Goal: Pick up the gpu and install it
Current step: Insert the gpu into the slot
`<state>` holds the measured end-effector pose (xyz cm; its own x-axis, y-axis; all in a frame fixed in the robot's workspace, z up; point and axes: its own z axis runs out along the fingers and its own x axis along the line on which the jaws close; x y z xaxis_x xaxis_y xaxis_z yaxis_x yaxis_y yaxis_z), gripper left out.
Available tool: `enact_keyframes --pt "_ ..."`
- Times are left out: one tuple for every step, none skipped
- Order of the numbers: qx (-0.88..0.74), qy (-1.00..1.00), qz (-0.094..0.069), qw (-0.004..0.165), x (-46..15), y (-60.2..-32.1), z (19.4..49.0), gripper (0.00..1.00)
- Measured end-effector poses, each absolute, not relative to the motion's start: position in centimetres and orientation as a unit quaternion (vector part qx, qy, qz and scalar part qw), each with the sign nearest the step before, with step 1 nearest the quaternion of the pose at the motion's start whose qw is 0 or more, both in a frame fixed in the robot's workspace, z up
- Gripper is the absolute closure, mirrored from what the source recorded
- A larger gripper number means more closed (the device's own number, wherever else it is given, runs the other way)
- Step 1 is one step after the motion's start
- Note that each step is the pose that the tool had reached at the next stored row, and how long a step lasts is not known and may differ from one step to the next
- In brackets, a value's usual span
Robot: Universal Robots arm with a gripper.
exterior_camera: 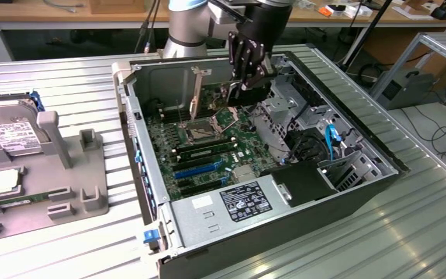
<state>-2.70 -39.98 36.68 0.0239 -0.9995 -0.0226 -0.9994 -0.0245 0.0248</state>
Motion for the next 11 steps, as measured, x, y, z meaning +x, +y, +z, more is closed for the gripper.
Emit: enact_keyframes --pt "0.716 -0.698 -0.017 0.001 -2.7 -39.98 36.67 0.73" --pt "0.716 -0.698 -0.017 0.001 -2.7 -39.99 36.65 0.73" --pt "0.716 -0.698 -0.017 0.001 -2.7 -39.99 36.63 0.73" --pt "0.716 -0.698 -0.017 0.001 -2.69 -39.99 36.59 0.73" --pt "0.716 -0.698 -0.017 0.001 -2.69 -40.0 36.54 0.73" --pt "0.716 -0.698 -0.017 0.001 -2.7 -40.01 36.5 0.73" --pt "0.716 -0.698 -0.017 0.001 -2.69 -40.02 36.47 0.73" --pt "0.716 -0.698 -0.017 0.001 -2.69 -40.02 36.44 0.73" --pt "0.716 -0.698 -0.017 0.001 -2.7 -40.03 36.42 0.73" --pt "0.716 -0.698 -0.017 0.001 -2.69 -40.03 36.39 0.73" --pt "0.716 -0.698 -0.017 0.001 -2.69 -40.04 36.35 0.73"
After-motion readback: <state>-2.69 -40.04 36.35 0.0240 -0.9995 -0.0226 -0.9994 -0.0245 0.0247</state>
